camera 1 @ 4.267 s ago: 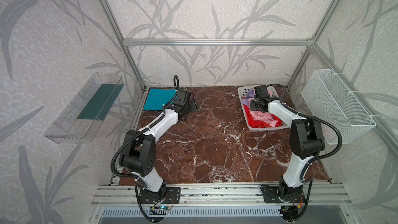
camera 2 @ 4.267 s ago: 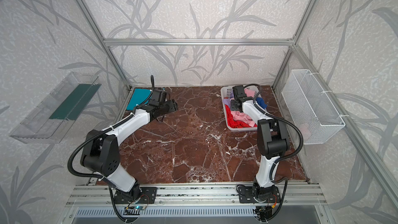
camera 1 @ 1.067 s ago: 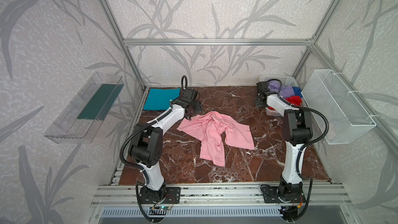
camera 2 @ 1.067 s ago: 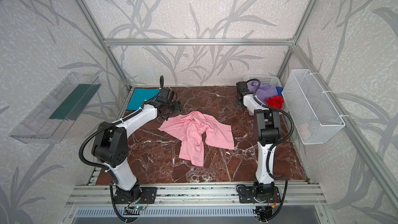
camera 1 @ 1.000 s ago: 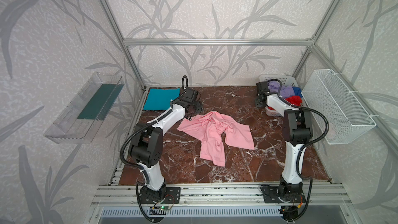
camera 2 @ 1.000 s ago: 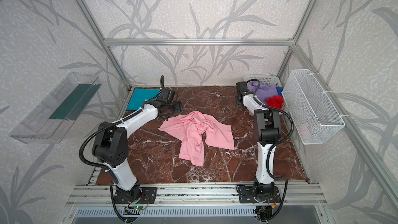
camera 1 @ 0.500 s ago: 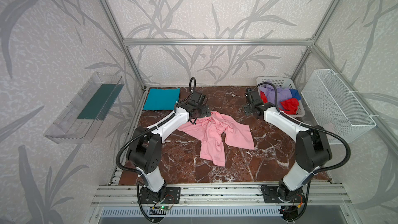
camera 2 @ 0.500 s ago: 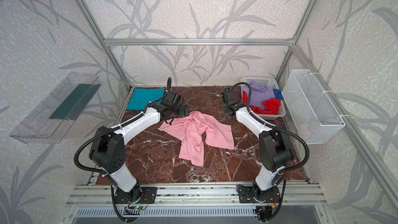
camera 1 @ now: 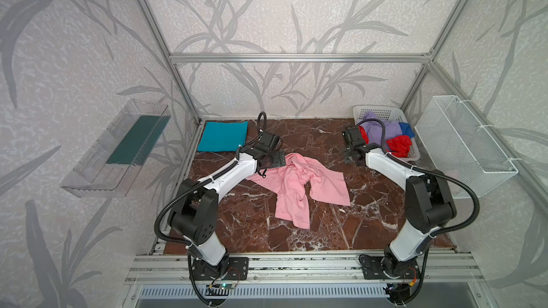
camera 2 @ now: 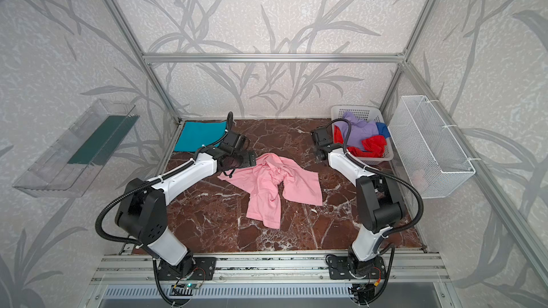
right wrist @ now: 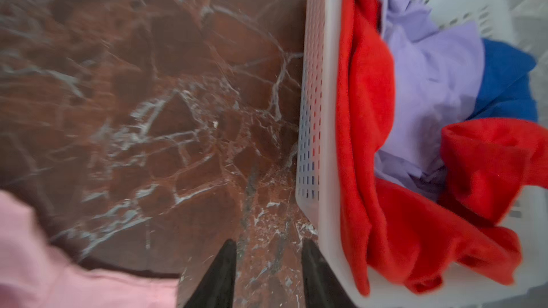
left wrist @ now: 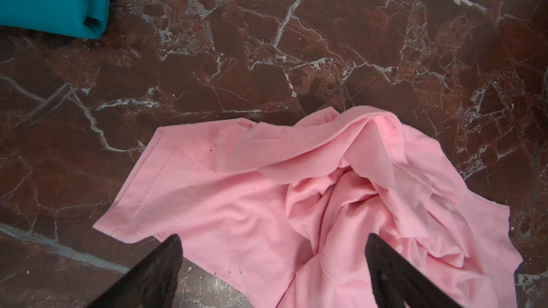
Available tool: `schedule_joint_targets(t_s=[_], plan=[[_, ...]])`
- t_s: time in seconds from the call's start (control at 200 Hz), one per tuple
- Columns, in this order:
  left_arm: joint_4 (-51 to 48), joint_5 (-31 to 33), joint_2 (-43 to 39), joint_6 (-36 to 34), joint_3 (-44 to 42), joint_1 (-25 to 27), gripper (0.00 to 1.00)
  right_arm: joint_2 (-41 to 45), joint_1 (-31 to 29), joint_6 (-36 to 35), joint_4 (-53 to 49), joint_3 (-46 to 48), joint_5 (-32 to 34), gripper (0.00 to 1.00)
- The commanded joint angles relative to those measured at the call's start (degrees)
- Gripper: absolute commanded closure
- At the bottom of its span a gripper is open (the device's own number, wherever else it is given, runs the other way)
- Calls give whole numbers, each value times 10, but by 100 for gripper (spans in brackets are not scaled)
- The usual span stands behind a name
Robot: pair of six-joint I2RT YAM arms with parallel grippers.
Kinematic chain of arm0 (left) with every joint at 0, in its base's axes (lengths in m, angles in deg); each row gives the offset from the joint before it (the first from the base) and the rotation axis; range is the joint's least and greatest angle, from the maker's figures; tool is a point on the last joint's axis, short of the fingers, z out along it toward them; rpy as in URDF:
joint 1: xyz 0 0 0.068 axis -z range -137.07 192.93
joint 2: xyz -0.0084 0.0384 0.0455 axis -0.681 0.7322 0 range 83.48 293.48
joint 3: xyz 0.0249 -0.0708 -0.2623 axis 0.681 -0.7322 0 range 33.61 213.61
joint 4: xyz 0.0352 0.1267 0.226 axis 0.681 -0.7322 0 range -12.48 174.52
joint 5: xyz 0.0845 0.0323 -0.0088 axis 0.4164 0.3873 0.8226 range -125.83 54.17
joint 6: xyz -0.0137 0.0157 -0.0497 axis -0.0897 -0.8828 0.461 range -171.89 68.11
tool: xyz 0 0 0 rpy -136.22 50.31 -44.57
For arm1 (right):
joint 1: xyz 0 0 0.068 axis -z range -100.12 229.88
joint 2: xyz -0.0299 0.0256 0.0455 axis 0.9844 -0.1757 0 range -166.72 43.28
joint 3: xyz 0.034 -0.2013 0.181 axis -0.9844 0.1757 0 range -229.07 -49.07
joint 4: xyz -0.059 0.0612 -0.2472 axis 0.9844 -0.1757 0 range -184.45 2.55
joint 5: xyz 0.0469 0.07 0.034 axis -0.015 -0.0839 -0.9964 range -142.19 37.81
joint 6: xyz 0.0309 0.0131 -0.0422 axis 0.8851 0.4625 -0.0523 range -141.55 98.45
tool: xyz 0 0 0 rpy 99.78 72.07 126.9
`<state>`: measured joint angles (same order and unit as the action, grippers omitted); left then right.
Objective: Fold and stack the t-shirts
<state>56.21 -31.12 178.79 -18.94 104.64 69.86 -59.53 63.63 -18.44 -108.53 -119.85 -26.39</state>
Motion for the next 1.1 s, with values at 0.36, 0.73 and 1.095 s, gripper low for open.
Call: schedule_joint_targets(t_s=[0.36,0.73,1.095], plan=[[-19,-8,57,-18,46,-3,3,-101,66,-33,-39,-104,1,47],[-68,38,47,-22,46,-5,3,-40,-8,-5,-66,-92,-90,47],[-74,60,184,-2,126,-13,1,137,-117,96,-102,10,-191,24]])
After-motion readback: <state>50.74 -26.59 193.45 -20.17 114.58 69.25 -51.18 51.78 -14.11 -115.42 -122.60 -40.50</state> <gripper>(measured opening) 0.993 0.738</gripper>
